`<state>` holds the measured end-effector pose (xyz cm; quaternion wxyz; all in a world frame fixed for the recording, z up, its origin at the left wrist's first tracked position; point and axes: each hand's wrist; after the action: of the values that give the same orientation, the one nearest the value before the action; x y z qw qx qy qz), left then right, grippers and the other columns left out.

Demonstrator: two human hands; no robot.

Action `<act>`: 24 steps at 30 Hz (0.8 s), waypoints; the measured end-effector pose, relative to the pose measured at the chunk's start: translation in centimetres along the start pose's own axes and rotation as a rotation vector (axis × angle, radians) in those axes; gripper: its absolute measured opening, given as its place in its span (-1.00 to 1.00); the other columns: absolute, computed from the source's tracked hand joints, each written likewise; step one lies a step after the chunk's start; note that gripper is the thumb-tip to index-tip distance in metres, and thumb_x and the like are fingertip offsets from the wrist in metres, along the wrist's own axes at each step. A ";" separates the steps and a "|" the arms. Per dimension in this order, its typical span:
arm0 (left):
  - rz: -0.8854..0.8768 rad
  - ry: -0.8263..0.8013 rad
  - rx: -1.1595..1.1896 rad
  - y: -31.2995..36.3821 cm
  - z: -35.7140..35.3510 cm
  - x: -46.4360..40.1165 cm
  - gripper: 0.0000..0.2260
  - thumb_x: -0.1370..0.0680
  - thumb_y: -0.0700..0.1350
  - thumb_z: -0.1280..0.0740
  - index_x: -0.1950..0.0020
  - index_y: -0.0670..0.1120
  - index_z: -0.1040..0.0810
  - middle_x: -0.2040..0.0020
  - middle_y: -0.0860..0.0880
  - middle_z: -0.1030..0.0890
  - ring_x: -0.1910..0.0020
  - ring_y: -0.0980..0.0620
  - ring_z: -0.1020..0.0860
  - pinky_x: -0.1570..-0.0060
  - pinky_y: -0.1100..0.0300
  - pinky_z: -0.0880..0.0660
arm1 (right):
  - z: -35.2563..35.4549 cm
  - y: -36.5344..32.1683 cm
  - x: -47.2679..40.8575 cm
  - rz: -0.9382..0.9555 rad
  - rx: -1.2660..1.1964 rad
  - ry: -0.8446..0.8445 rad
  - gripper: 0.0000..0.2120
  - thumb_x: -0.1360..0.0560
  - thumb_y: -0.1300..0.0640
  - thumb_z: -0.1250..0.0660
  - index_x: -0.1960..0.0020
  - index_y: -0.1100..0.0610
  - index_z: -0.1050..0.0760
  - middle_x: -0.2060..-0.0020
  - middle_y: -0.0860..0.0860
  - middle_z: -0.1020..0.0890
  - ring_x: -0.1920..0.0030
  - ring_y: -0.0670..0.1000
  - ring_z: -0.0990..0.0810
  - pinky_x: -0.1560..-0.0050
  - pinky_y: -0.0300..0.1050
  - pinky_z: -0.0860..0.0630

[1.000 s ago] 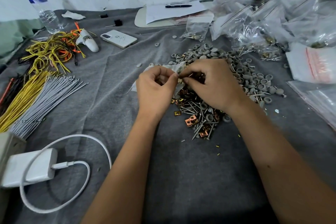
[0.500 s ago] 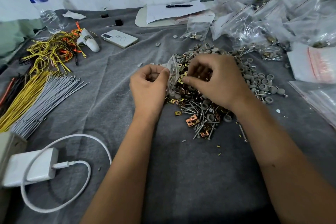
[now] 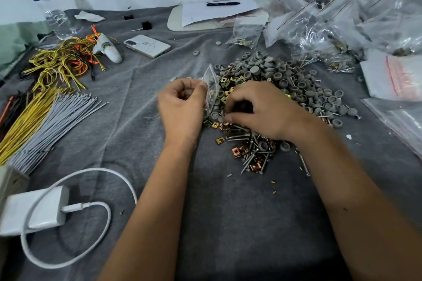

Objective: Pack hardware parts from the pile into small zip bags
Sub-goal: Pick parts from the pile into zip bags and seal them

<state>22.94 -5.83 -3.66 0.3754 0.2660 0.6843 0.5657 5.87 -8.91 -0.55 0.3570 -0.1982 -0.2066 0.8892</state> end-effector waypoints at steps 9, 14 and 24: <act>-0.109 -0.091 -0.187 -0.1 -0.3 0.5 -0.94 -0.48 -0.16 -0.47 0.20 -0.05 -0.67 0.38 0.07 -0.61 0.37 0.10 -0.54 0.32 0.18 -0.47 | -0.1 0.2 -0.1 -0.052 -0.144 0.264 -0.96 -0.58 0.13 -0.43 0.03 0.03 -0.66 0.18 -0.20 -0.65 0.12 -0.25 -0.61 0.06 -0.39 -0.45; -0.137 -0.114 -0.235 0.0 -0.3 0.6 -0.92 -0.50 -0.21 -0.48 0.18 -0.09 -0.67 0.38 0.05 -0.57 0.37 0.06 -0.52 0.29 0.15 -0.46 | -0.1 0.4 -0.2 -0.032 -0.018 0.306 -0.90 -0.54 0.09 -0.48 -0.04 0.04 -0.72 0.12 -0.06 -0.66 0.09 -0.08 -0.59 0.03 -0.23 -0.45; -0.206 -0.149 -0.338 0.4 -0.8 1.5 -0.89 -0.50 -0.25 -0.47 0.22 -0.12 -0.66 0.44 0.13 -0.54 0.45 0.23 -0.47 0.39 0.38 -0.35 | 0.0 -0.4 0.1 0.009 -0.053 0.404 -0.85 -0.43 0.29 -0.52 0.06 0.08 -0.70 0.16 -0.09 -0.67 0.19 -0.15 -0.63 0.15 -0.36 -0.55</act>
<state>21.40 -5.00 -3.51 0.5200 0.1688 0.5737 0.6100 6.01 -8.57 -0.35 0.3817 -0.3828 -0.1531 0.8272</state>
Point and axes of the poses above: each hand's wrist, its own x-axis away from the middle knuckle, its own z-axis out of the back of the hand, y = z × x
